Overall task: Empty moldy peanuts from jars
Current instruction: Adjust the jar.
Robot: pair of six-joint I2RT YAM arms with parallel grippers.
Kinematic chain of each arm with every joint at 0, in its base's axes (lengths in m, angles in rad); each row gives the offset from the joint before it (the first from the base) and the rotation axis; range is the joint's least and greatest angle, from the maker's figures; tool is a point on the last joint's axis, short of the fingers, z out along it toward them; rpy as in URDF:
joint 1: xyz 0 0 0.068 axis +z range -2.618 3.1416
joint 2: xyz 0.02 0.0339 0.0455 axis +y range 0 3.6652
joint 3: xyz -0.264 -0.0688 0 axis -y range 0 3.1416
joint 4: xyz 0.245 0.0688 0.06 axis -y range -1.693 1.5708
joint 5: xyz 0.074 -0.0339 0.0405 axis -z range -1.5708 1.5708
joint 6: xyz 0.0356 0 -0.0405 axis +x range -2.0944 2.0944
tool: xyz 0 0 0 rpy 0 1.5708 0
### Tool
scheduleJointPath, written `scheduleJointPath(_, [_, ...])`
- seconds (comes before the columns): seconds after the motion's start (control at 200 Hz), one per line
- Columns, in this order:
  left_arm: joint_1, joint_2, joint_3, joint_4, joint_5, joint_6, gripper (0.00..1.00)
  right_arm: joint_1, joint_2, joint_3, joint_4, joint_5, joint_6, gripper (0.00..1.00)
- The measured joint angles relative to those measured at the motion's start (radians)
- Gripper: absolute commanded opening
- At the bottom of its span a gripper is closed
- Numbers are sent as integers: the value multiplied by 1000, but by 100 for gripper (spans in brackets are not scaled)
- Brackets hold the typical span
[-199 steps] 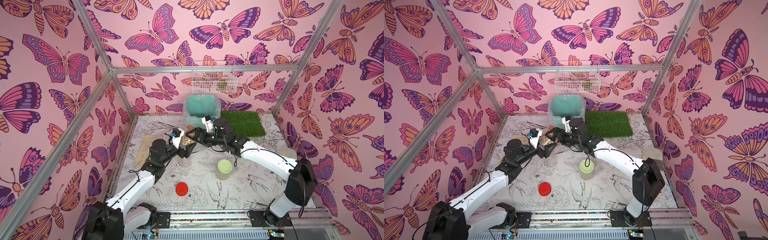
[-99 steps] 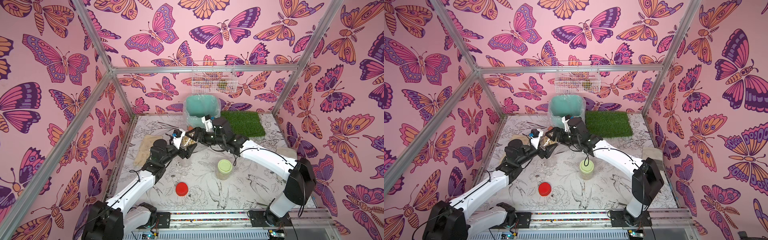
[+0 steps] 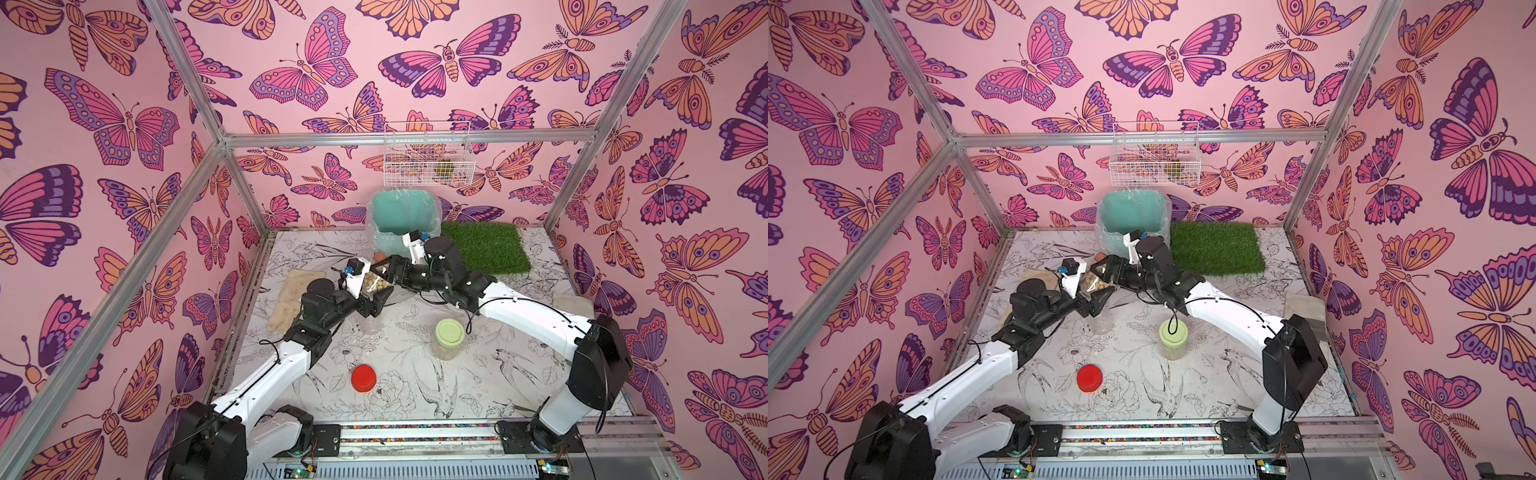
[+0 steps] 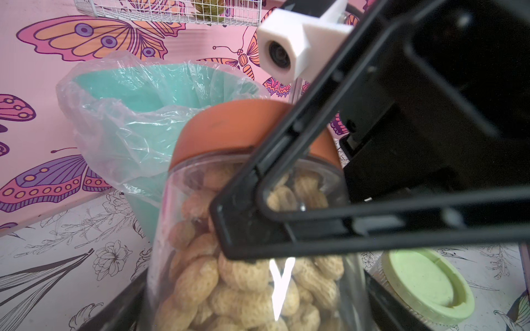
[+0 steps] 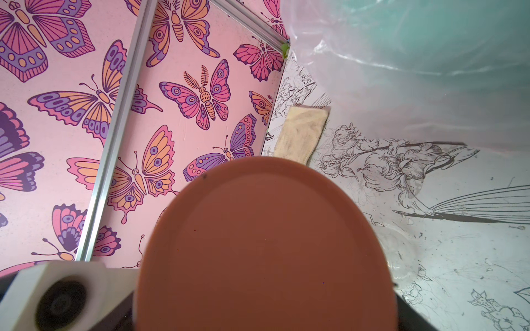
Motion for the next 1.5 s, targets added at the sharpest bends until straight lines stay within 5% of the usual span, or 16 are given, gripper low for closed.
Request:
scheduleJointPath(0.17, [-5, -10, 0, -23, -5, 12, 67, 0, -11, -13, 0, 0, -6, 0])
scheduleJointPath(0.516, [-29, -55, -2, -34, 2, 55, 100, 2, -82, -35, -42, -1, -43, 0])
scheduleJointPath(1.502, [-26, -5, -2, -75, 13, 48, 100, -19, -97, -50, -90, -8, -202, 0])
